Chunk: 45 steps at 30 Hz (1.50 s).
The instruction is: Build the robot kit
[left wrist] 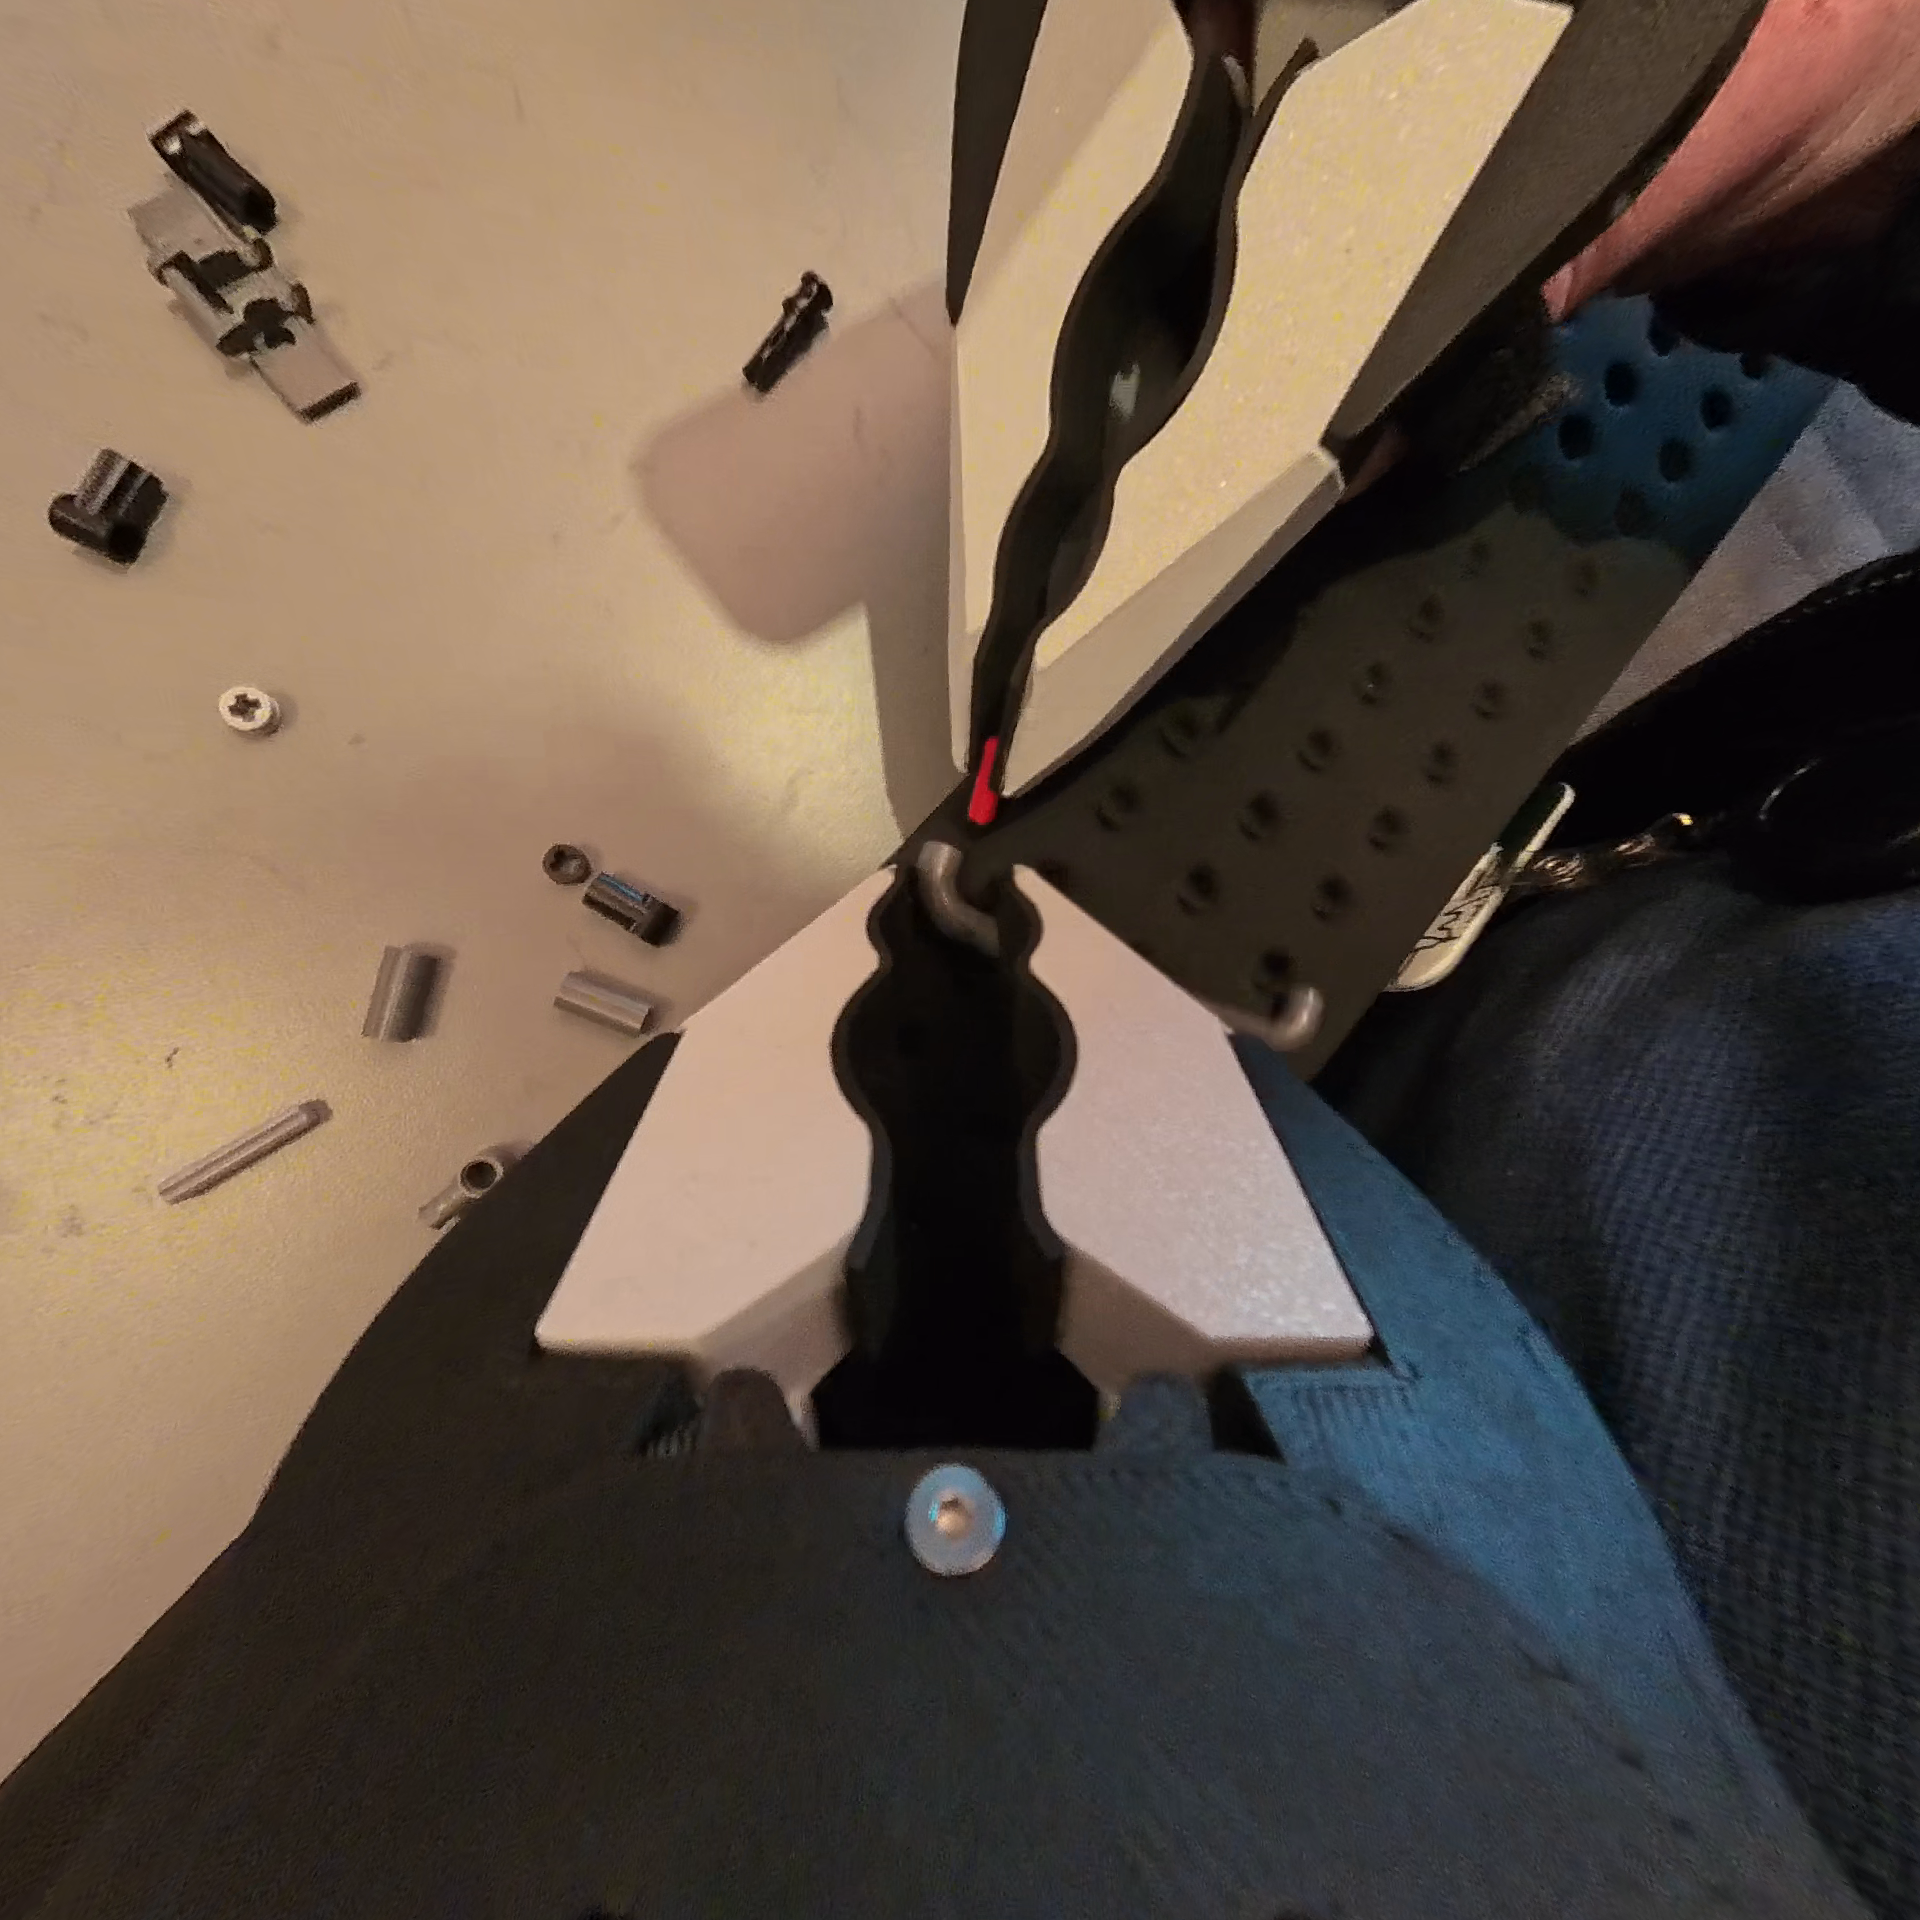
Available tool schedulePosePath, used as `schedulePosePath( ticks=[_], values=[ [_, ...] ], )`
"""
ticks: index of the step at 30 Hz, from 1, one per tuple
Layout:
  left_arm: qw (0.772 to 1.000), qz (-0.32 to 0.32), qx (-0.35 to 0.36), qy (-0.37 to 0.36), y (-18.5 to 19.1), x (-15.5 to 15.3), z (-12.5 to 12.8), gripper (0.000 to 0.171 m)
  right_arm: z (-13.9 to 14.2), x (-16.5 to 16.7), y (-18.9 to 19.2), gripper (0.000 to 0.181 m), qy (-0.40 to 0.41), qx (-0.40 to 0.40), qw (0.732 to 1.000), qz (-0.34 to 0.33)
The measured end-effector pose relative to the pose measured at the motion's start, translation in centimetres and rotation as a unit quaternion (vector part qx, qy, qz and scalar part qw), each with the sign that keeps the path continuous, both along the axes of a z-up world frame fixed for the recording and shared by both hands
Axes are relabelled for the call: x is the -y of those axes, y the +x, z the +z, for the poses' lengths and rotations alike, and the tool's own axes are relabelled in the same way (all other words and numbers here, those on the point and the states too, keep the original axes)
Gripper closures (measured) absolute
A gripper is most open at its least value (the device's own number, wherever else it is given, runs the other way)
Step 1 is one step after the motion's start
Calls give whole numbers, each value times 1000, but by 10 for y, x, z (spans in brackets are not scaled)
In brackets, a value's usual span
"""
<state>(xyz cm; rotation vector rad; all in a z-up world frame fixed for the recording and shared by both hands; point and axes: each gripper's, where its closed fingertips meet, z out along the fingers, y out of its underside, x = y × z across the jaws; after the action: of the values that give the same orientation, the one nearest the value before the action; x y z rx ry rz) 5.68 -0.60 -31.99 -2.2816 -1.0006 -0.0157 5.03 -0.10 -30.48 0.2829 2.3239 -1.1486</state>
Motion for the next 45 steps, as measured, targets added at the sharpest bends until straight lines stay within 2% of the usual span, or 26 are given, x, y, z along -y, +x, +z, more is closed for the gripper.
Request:
schedulePosePath(
  ticks=[4, 5, 8, 12, 18, 35, 45],
  values=[
    [1000, -1, -23, 17, -3, 0, 1, 163, 4, 0, -4, 180, -13, 4, 1000, -10],
    [999, 2, -28, 32, -3, -1, 3, 163, 6, 1, -5, 180, -18, 5, 1000, -14],
    [989, 32, -15, 144, -7, -9, 20, 164, 11, 1, -7, 180, -33, 6, 999, -20],
    [981, 56, -23, 183, -15, -7, 24, 164, 18, 4, -11, 180, -53, 1, 998, -31],
    [982, 54, -26, 179, -15, -7, 21, 164, 25, 5, -15, 180, -70, 4, 997, -43],
    [986, 38, -38, 157, -10, -8, 14, 165, 14, 7, -5, 180, -44, -44, 998, -16],
    [991, 24, -44, 126, -7, -9, 5, 166, 4, 6, 0, 180, -17, -28, 999, 2]
  ],
)
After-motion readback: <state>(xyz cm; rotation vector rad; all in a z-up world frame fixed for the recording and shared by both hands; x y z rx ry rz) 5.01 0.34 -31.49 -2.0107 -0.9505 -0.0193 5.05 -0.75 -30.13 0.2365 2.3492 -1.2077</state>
